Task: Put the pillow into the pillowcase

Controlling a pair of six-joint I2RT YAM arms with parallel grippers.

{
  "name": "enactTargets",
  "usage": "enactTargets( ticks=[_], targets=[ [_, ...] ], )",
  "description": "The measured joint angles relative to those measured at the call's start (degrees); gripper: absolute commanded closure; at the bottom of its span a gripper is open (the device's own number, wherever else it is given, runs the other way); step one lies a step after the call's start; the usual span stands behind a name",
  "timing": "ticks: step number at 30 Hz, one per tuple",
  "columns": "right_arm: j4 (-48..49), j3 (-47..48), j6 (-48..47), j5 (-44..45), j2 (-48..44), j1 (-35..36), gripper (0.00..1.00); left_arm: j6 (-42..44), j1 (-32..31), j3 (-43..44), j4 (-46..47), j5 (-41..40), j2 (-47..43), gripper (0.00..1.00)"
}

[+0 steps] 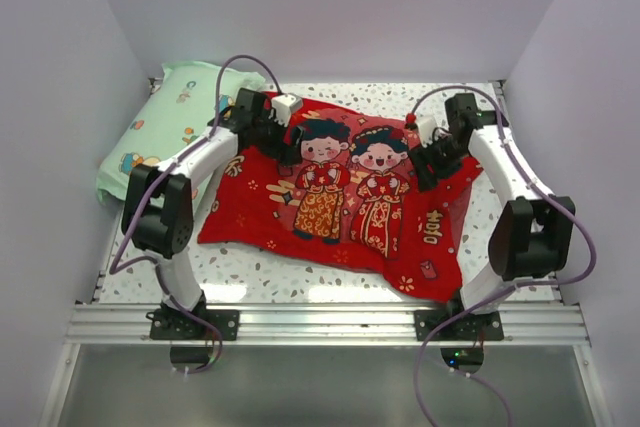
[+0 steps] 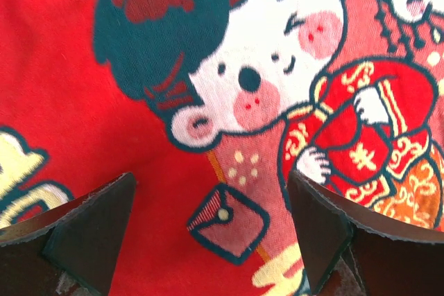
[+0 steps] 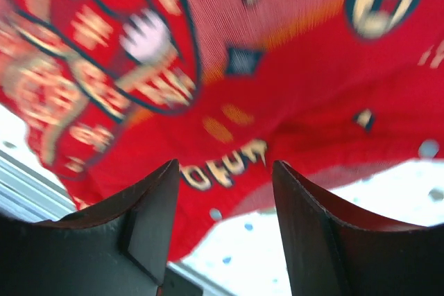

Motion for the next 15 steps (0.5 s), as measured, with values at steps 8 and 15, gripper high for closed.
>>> enactTargets(
  ticks=[8, 15],
  targets=[
    [4.2, -7.2, -0.9, 11.6, 8.6, -2.5, 0.42, 0.3, 0.0, 0.0, 1.4, 0.0, 0.0, 0.05],
    [2.4, -5.2, 1.0, 11.7, 8.3, -9.4, 0.38, 0.5, 0.0, -4.1, 3.5, 0.0, -1.1, 0.04]
  ],
)
